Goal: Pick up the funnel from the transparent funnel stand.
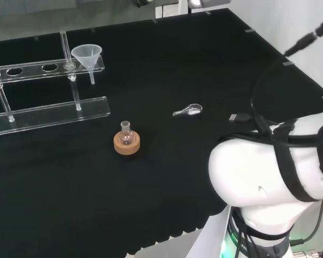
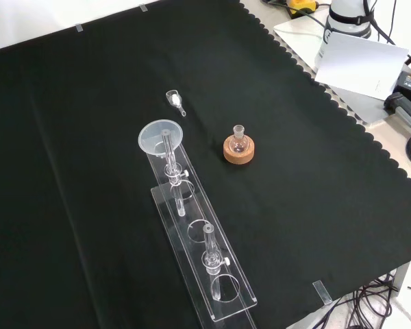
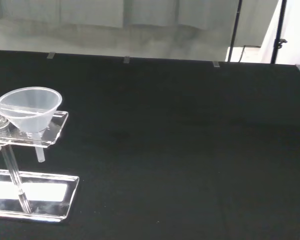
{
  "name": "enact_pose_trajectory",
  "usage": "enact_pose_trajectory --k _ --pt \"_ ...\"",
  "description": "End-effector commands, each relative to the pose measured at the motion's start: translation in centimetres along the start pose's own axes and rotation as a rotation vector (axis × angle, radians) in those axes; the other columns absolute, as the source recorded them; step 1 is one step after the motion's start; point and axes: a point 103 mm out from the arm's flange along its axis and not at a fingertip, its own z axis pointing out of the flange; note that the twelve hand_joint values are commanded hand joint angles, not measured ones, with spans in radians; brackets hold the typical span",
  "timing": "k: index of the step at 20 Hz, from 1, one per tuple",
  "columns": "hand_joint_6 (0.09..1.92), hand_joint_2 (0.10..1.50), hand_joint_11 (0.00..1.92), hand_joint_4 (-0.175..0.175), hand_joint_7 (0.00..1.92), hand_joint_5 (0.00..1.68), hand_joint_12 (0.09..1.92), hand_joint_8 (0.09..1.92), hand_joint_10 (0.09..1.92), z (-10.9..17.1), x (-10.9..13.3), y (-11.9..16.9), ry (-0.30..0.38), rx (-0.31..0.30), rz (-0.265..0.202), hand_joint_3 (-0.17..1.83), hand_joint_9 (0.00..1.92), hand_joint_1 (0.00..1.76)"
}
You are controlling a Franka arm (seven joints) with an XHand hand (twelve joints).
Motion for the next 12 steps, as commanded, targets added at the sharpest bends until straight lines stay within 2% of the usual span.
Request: enact_pose_trajectory --k 1,6,12 --pt "0.09 0.59 0.00 0.058 0.00 0.00 0.82 0.09 0.09 0.6 4.1 5.0 0.008 0.013 -0.060 0.05 0.00 0.48" --pt "0.09 0.59 0.00 0.061 0.00 0.00 0.80 0.09 0.09 1.2 6.5 7.9 -0.008 0.054 -0.116 0.04 0.00 0.50" --pt "0.09 0.59 0.00 0.051 0.00 0.00 0.81 0.09 0.09 2.7 8.8 10.7 -0.023 0.120 -0.156 0.04 0.00 0.50"
